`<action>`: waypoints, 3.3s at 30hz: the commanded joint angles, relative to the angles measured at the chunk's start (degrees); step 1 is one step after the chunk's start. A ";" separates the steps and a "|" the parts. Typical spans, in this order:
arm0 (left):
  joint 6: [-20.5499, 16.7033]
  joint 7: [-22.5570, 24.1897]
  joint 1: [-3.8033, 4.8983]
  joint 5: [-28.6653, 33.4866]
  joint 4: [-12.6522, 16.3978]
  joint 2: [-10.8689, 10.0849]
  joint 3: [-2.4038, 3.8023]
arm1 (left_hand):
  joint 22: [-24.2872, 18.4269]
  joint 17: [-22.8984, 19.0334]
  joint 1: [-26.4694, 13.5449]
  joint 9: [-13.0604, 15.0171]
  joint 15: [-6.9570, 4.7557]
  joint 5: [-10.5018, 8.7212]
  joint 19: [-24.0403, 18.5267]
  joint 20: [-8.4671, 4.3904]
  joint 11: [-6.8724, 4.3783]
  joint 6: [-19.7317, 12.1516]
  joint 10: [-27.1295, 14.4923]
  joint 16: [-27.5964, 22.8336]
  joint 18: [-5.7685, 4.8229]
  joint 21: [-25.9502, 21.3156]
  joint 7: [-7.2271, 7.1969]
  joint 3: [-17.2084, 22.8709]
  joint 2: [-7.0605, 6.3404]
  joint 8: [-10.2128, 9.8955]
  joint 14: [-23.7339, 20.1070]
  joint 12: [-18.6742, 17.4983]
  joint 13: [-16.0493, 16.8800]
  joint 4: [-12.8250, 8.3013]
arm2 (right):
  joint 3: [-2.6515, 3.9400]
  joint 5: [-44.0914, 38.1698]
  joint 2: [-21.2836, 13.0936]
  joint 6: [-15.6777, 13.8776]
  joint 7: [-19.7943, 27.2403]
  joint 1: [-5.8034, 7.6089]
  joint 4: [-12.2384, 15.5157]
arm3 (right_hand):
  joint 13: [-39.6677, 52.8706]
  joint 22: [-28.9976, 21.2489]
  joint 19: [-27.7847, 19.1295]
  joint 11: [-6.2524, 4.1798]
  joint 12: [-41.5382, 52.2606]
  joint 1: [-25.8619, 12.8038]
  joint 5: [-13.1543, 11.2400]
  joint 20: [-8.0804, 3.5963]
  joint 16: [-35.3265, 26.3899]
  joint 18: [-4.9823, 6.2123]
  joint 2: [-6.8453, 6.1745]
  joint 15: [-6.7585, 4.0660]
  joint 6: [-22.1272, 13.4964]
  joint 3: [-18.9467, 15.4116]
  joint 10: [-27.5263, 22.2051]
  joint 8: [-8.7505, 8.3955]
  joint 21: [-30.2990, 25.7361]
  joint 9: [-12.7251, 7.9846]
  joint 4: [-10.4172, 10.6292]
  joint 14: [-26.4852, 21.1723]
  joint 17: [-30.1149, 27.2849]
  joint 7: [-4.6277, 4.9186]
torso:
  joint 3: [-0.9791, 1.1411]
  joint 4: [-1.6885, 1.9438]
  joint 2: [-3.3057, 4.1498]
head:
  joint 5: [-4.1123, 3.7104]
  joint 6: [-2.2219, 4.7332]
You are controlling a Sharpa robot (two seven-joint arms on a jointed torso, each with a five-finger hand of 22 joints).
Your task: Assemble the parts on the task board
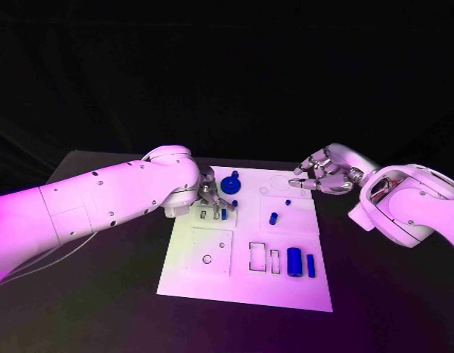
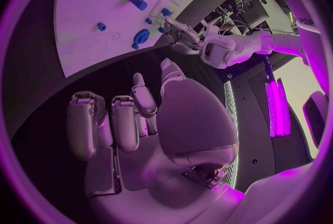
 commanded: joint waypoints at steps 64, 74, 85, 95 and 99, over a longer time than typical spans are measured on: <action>3.78 1.19 -0.21 2.70 -2.52 1.82 -0.04 | 0.50 11.99 5.60 2.88 -0.35 0.00 -0.13 0.12 -0.16 -1.90 -1.45 0.09 -1.17 0.62 0.28 0.26 3.52 1.31 4.99 -0.76 -0.84 -1.20 | -0.04 -0.58 1.20 0.54 -0.71 -0.12 -0.58 | -0.08 8.04 -0.40 -0.54 0.35 0.87 1.41 -0.56 -0.65 0.61 2.21 -0.53 -0.73 -0.67 -0.15 1.00 -1.35 1.02 -0.81 2.69 1.29 -0.19 | 0.09 0.05 0.09 | -0.44 -0.64; 2.35 1.81 -0.21 3.11 -2.30 1.81 -0.04 | 0.42 12.01 11.36 3.74 -0.60 0.07 -0.40 0.00 -0.45 -2.70 -2.00 0.05 -1.11 0.61 -0.03 4.33 6.84 1.17 4.99 -1.50 -1.51 -3.40 | -0.06 -0.58 1.14 0.38 -0.75 -0.12 -0.67 | -0.19 7.97 -0.45 -0.51 0.26 1.20 1.63 -0.56 -0.72 0.64 2.27 -0.52 -0.98 -0.71 -0.26 0.99 -1.49 1.09 -0.94 2.68 1.21 -0.14 | 0.09 0.09 0.07 | -0.56 -0.76; -0.88 2.75 -0.21 8.59 -1.35 0.65 -0.03 | 0.20 12.07 16.39 4.65 -0.80 0.12 -0.71 -0.17 -0.76 -3.59 -2.83 0.03 -1.05 0.45 -0.35 11.71 6.46 1.06 5.01 -3.66 -3.51 -5.67 | -0.19 -0.58 1.23 0.20 -0.60 -0.21 -0.94 | -0.33 7.77 -0.62 -0.42 0.13 1.45 2.17 -0.54 -0.79 0.71 2.36 -0.46 -1.40 -0.84 -0.43 0.95 -1.85 1.17 -0.96 2.68 1.17 -0.03 | 0.12 0.10 0.01 | -0.58 -0.36; -4.61 2.89 -0.19 10.29 0.47 -1.44 0.02 | 0.18 12.15 15.68 5.53 -0.83 0.10 -0.77 -0.16 -0.76 -3.89 -2.57 0.04 -1.02 0.39 -0.32 16.82 4.28 1.49 5.04 -4.13 -4.04 -4.97 | -0.22 -0.52 1.10 -0.13 -0.28 -0.32 -1.10 | -0.49 7.71 -0.66 -0.36 0.02 1.84 3.89 -0.48 -0.92 0.74 2.49 -0.39 -1.73 -1.10 -0.61 1.11 -2.08 1.43 -0.92 2.67 1.11 0.04 | 0.18 0.37 -0.08 | -0.47 -0.25; -6.33 3.35 -0.22 10.40 1.37 -2.28 0.02 | 0.48 12.21 15.79 5.88 -0.87 0.10 -0.63 -0.20 -0.79 -4.09 -2.43 0.06 -1.07 0.52 -0.35 20.51 2.86 1.56 5.06 -4.28 -4.19 -5.19 | -0.23 -0.48 1.09 -0.20 -0.17 -0.37 -1.14 | -0.46 7.70 -0.66 -0.36 0.05 1.85 4.03 -0.48 -0.91 0.74 2.50 -0.39 -1.74 -1.13 -0.59 1.13 -2.10 1.45 -0.91 2.68 1.13 0.05 | 0.09 0.37 -0.01 | -0.46 -0.27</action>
